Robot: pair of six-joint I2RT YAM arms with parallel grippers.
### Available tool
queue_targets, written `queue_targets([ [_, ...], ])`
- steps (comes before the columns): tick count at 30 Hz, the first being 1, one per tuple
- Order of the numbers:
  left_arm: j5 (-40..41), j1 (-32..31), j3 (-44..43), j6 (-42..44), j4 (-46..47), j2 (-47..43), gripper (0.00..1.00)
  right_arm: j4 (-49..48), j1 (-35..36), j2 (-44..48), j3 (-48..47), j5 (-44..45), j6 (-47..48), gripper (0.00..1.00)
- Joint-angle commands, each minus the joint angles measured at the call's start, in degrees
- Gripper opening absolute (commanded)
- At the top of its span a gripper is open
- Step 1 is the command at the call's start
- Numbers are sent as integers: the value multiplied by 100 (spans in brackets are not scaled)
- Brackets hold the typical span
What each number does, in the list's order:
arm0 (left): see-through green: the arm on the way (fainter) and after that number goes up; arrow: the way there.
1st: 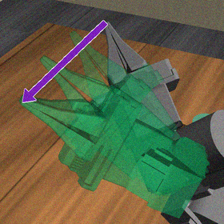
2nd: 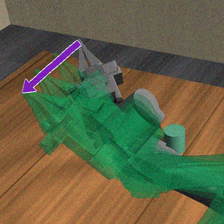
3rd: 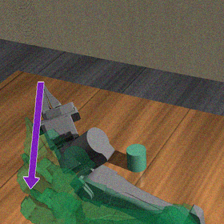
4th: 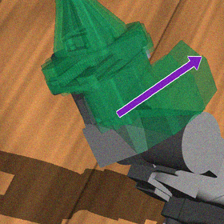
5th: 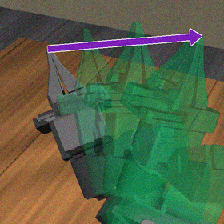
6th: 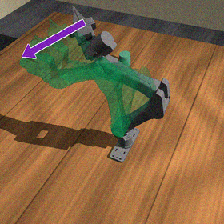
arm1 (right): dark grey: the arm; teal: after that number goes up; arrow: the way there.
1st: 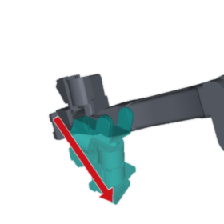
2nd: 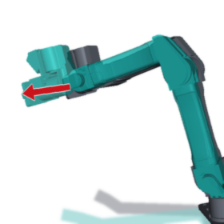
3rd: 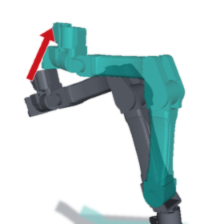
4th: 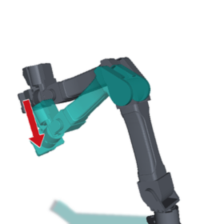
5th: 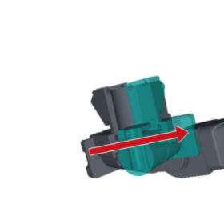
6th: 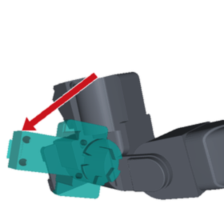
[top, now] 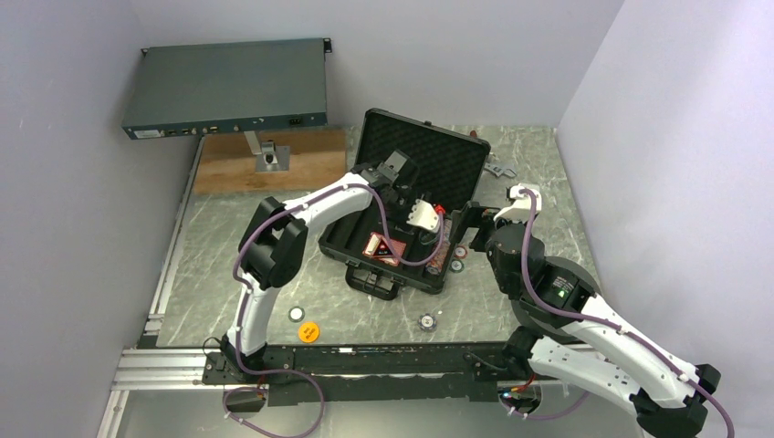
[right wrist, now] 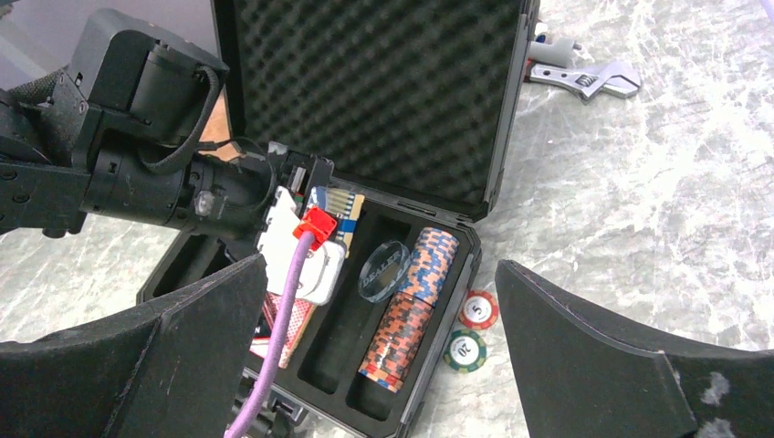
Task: Pack up texas hold em set
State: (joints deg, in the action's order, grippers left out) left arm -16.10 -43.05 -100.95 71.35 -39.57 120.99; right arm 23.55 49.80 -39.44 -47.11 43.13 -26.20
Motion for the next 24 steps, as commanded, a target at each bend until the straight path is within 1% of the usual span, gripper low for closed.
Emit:
queue_targets([
  [1,-32,-108,-205,-168,-387,145,0,-61,-8,24,-63,-46,-74,99],
  [5,5,-120,-118,-179,-429,53,0,-55,-4,82,-58,-21,-48,99],
  [8,267,-133,-44,-142,-395,13,0,-63,-7,103,-57,-67,-64,99],
  [12,572,-124,-139,-91,-569,84,0,-20,-6,78,-91,-114,-95,99],
  [15,555,-118,-188,-53,-724,72,0,-9,-10,77,-97,-112,-96,99],
  [18,496,-122,-127,-43,-725,4,3,-16,-6,83,-95,-123,-96,99],
  [19,505,-125,-92,-43,-685,-27,5,-25,-8,72,-89,-121,-96,99],
  [20,596,-125,-30,-52,-565,-62,9,-26,-10,72,-84,-128,-96,99],
  [23,835,-119,387,-22,-50,-249,14,-30,-9,36,-92,-141,-113,99],
  [24,836,-122,466,-1,23,-299,35,-26,-7,27,-96,-147,-120,99],
])
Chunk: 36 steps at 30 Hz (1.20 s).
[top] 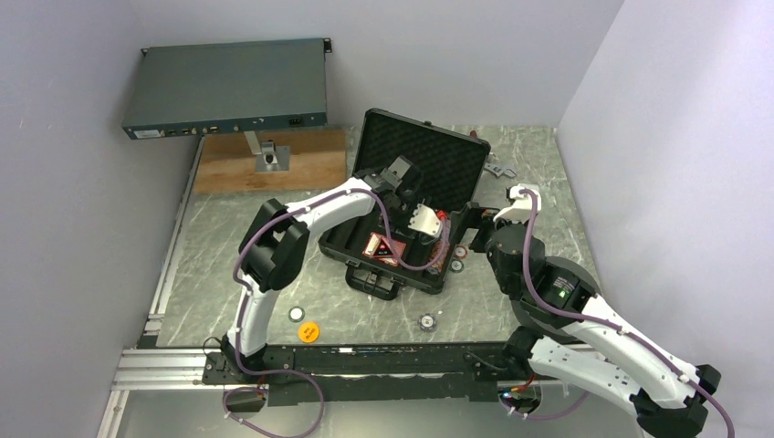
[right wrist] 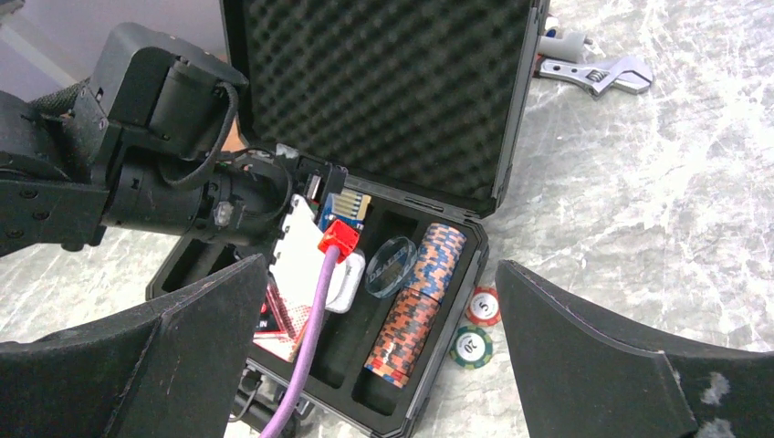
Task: Pack up texas hold em set
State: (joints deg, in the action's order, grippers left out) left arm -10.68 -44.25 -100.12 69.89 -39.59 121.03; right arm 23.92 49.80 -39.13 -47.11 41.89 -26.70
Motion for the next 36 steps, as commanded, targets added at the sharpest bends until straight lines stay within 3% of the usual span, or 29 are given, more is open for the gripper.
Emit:
queue_targets([
  [1,299,-2,428,129,89,-341,90,-63,-11,-14,-96,-23,-72,99],
  [2,340,-1,465,106,174,-370,98,-63,-6,-27,-99,-23,-80,99],
  [3,398,3,494,95,231,-396,99,-68,-7,-33,-92,-23,-81,99],
  [13,398,30,513,-28,434,-942,100,-87,-7,-89,-105,-41,-81,99],
  [19,411,131,921,-872,1519,-1724,100,-142,-6,-166,-123,-64,-105,99],
  [25,1029,163,1619,-1938,2516,-2630,100,-316,-6,-380,-130,-183,-166,99],
  [30,2270,162,2829,-2985,3377,-3846,100,-493,-8,-692,-182,-327,-227,99],
  [33,2880,202,3154,-4082,3120,-4354,100,-645,-10,-978,-254,-443,-239,99],
  [36,3022,223,3141,-5375,2103,-4531,100,-869,-14,-1357,-386,-633,-139,97],
])
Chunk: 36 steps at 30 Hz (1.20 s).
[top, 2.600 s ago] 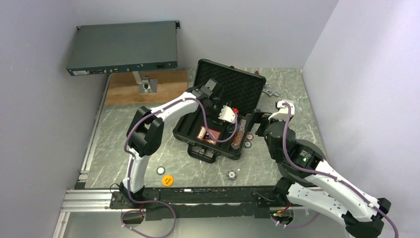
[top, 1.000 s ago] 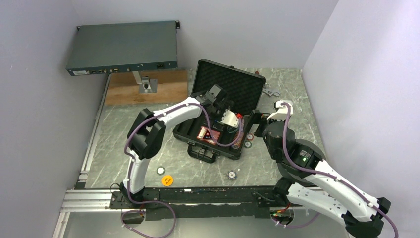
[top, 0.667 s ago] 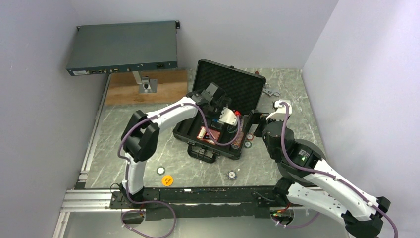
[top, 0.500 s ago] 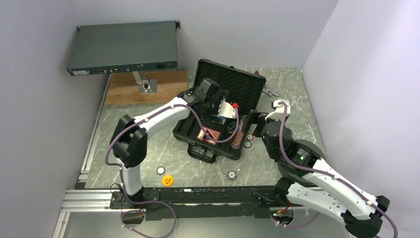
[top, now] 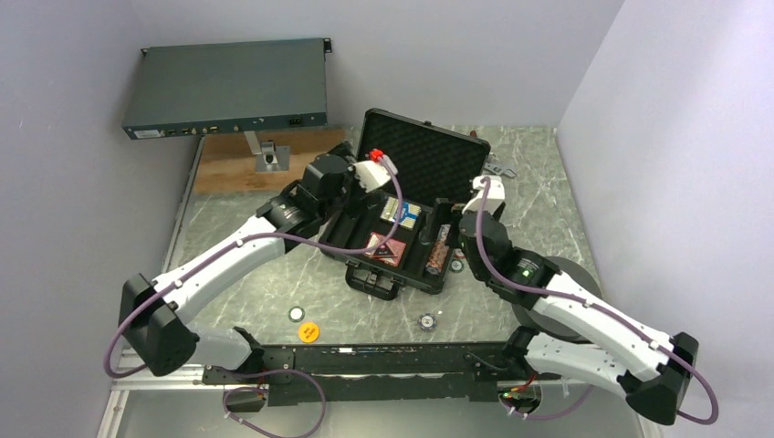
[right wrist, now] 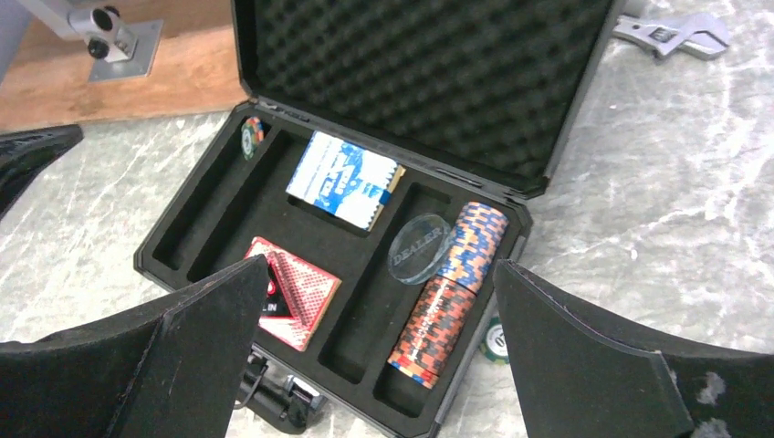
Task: Pack up texas hold em set
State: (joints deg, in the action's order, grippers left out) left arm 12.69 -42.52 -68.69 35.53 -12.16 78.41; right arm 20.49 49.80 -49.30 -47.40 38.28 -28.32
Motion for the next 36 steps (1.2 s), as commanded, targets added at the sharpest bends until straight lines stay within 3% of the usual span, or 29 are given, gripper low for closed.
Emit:
queue_targets([
  [1,612,62,-37,-2287,-1006,-273,100,-552,-14,-497,-438,-314,69,97],
  [7,607,718,-34,-3485,-2220,-562,100,-573,-58,-1632,-1081,-463,184,96],
  [12,-710,2081,542,-4665,-1766,-1161,100,-548,-374,-2592,-1661,-925,232,93],
  [14,-1550,2493,984,-4795,-1331,-1275,100,-446,-607,-2973,-1957,-1248,178,90],
  [15,-1794,2743,901,-4865,-1541,-1211,100,-411,-699,-3153,-2086,-1428,144,89],
  [19,-862,2803,274,-4905,-2353,-943,89,-363,-1098,-3859,-2508,-2080,-41,79],
  [23,-537,2802,200,-4844,-2578,-1034,76,-304,-1439,-4512,-2908,-2479,-235,58],
  [28,-1120,2778,379,-4597,-2365,-1307,77,-406,-1717,-5033,-3123,-2760,-251,51],
  [36,-1073,2736,429,-4508,-2317,-1483,73,-511,-1903,-5557,-3233,-2680,-254,46],
])
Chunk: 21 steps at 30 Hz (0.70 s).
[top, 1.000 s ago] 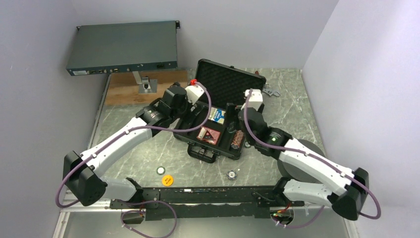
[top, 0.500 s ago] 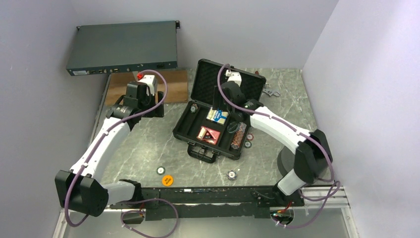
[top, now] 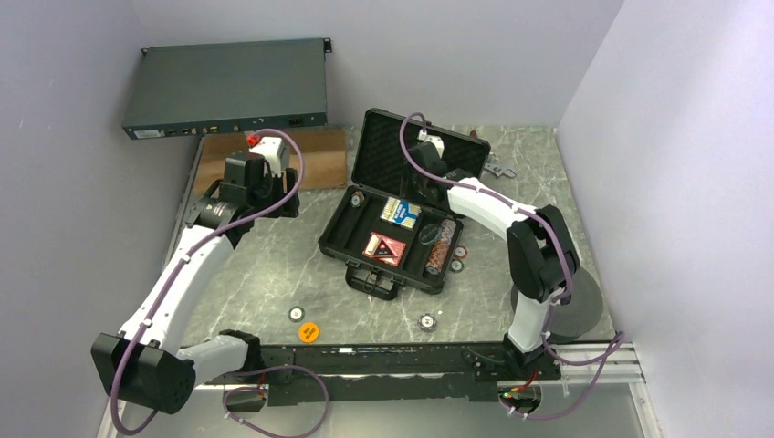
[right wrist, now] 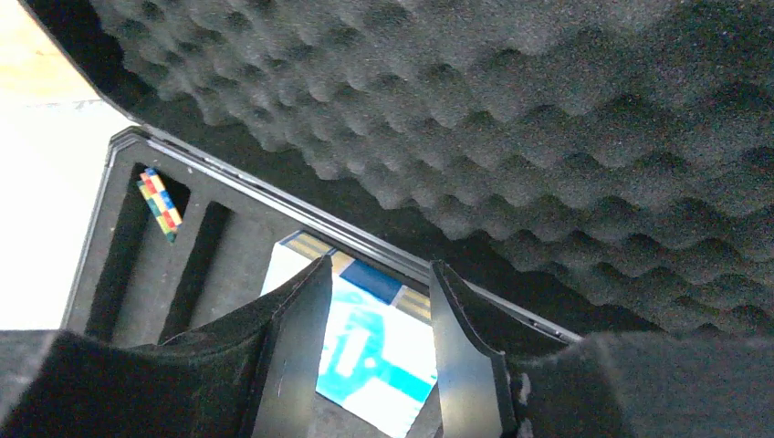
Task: Pack up texas hold em set
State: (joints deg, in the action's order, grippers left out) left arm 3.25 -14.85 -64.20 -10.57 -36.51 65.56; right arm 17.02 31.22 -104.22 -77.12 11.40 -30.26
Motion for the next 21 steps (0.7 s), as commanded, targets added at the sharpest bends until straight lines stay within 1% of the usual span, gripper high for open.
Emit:
queue_targets([
  [1,-157,-39,-11,104,138,-209,73,-163,-54,-105,-249,56,-65,46],
  [6,-175,-78,-45,116,92,-149,69,-194,-90,-325,-183,39,-133,39],
  [10,-160,-92,-33,127,109,-133,68,-261,-90,-319,-13,-101,-210,33],
  [18,-62,-97,-57,162,83,-62,66,-451,-44,-57,497,-577,-635,28],
  [21,-44,-97,-57,168,83,-44,66,-383,33,-20,636,-623,-764,26],
])
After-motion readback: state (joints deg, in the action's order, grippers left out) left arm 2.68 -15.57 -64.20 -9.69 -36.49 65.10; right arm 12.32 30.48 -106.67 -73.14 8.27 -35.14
